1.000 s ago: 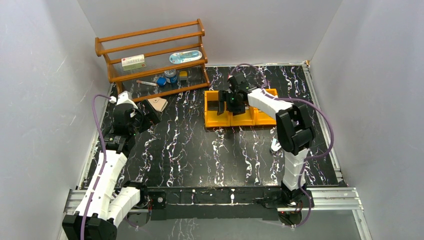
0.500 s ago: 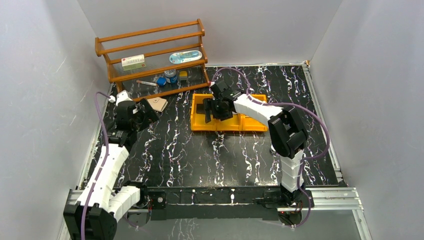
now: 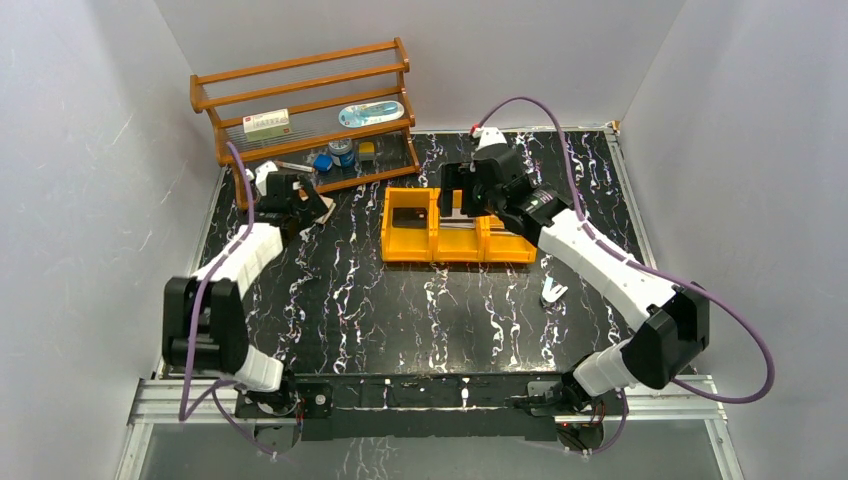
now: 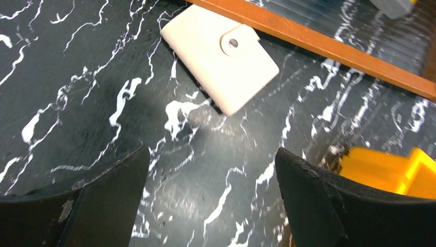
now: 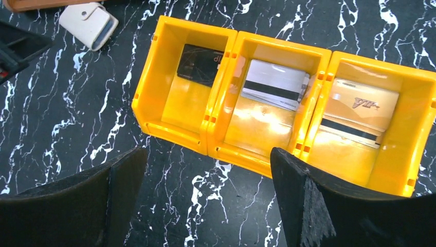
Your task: Take the credit cards out of the card holder
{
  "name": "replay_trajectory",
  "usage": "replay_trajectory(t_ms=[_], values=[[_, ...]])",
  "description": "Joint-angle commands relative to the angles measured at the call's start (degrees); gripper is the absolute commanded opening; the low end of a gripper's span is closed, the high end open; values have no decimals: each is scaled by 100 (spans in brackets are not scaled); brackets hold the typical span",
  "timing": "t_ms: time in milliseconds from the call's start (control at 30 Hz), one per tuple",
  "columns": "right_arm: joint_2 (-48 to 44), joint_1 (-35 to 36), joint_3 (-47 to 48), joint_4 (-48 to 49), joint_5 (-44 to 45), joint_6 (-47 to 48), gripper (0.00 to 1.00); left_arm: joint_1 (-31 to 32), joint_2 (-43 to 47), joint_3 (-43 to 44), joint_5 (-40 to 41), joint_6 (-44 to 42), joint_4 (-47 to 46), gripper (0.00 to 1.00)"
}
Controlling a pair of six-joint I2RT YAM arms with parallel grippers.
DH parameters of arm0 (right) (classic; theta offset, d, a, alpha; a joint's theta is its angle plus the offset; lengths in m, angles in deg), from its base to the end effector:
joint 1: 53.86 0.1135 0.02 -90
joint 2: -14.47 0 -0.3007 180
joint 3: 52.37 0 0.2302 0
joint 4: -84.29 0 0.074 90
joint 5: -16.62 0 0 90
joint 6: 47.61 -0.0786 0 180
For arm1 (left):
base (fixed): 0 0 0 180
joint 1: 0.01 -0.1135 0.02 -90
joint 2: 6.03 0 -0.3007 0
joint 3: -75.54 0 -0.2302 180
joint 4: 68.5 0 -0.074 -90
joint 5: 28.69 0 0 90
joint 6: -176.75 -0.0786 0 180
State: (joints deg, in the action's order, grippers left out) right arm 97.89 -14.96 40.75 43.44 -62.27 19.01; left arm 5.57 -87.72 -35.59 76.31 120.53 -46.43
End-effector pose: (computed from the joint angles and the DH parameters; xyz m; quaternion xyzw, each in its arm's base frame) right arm 0.2755 0.2028 0.3728 -0.0699 0.8654 0.1807 0.4621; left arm 0.3244 -0.0113 0.2742 -0.2727 0.8378 -0.0455 0.4708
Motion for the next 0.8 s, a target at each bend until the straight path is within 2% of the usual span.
replay_trajectory(t_ms=[0, 233, 367, 533, 767], values=[[-206, -11, -352, 55, 443, 73, 98, -49, -791, 511, 665, 225, -785, 90], [-361, -14, -496, -53, 506, 57, 98, -49, -1944, 993, 1172, 284, -1489, 88], [-304, -18, -548, -69, 455, 4, 98, -49, -2565, 1616, 1248, 332, -1115, 88], [-134, -20, -586, -110, 361, -52, 98, -37, -3033, 1708, 1137, 456, -972, 88], [105, -17, -478, -322, 326, -111, 98, 9, -2951, 1423, 1043, 761, -201, 72]])
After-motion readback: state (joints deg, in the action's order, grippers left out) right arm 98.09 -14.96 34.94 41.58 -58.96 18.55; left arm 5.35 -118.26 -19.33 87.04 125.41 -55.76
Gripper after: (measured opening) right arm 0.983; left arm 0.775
